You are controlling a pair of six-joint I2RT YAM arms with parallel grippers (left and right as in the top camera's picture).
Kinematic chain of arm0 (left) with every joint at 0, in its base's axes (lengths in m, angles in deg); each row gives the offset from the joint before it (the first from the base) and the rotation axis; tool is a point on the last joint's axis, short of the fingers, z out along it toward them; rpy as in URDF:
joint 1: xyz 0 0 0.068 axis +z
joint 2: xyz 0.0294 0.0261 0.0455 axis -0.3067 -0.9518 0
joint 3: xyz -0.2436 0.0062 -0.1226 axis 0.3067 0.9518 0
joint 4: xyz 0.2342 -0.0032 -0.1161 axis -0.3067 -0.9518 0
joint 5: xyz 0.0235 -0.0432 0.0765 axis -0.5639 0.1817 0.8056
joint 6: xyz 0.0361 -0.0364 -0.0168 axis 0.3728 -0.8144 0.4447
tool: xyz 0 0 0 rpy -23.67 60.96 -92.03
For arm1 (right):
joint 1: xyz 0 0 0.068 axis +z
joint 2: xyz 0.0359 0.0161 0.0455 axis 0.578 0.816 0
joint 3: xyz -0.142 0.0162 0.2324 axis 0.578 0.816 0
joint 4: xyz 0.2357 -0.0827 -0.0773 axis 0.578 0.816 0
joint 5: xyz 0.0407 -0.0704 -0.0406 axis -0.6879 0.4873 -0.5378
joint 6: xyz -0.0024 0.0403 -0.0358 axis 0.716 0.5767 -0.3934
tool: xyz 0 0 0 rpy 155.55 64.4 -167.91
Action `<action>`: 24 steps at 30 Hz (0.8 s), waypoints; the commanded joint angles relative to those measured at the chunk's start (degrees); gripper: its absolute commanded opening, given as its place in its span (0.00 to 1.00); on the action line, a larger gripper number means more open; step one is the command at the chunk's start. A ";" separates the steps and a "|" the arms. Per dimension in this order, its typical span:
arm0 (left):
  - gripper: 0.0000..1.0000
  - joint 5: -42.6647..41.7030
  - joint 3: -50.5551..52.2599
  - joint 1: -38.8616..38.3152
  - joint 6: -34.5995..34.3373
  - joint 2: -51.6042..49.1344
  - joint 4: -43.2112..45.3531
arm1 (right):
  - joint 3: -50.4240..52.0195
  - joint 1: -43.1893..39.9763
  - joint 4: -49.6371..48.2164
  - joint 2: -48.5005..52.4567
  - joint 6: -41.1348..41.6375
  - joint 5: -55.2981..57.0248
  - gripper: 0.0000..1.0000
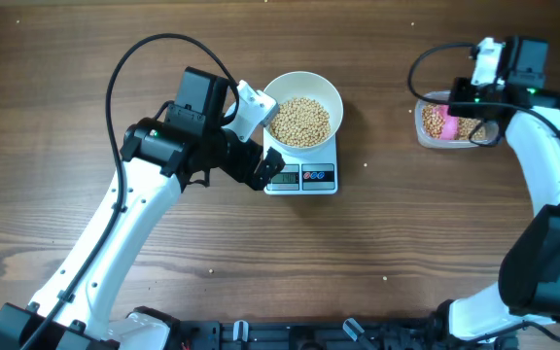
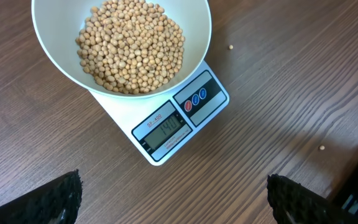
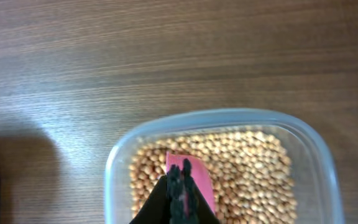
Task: Scoop item into bowl and weigh 150g on scale
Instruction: 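Drag the pink scoop through the soybeans to fill it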
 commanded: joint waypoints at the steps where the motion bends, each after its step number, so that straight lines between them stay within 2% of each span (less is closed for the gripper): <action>1: 1.00 -0.87 -0.61 -0.04 0.90 0.22 0.11 | -0.50 -3.04 0.63 0.52 -0.02 -6.51 0.04; 24: 1.00 -0.87 -0.61 -0.04 0.90 0.22 0.11 | -0.48 -22.51 1.57 0.52 -5.20 -37.99 0.04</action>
